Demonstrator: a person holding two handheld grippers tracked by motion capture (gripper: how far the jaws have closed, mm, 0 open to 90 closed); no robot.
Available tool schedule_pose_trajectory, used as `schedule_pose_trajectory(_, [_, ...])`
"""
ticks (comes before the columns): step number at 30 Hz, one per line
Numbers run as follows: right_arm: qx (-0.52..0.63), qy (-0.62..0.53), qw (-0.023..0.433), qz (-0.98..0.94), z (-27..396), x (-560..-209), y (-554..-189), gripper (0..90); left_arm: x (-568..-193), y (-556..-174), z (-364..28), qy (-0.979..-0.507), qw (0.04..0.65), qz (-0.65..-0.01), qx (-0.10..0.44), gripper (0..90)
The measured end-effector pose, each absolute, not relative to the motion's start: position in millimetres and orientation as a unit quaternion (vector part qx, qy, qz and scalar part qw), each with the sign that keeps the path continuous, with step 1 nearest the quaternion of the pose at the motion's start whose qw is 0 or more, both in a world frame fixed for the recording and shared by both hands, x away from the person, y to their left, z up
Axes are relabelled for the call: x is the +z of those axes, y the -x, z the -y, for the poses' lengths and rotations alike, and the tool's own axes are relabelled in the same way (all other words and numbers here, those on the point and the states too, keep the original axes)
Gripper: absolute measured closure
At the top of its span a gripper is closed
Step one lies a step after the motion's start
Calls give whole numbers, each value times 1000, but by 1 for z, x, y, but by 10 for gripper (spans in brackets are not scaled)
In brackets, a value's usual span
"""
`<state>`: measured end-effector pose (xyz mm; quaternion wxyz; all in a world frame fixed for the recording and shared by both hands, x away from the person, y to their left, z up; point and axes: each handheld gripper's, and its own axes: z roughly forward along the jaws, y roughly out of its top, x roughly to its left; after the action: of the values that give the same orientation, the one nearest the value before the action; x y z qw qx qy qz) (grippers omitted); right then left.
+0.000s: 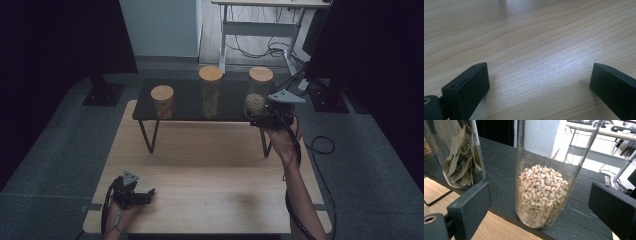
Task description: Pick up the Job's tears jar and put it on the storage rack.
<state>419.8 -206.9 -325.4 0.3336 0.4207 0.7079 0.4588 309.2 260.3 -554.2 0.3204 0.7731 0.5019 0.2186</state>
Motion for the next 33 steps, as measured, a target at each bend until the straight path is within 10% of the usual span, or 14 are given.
schedule_pose_trajectory(33, [452,-410,336,-718,217,-345,-396,50,-554,-309,-260,-773,320,-502,219,21])
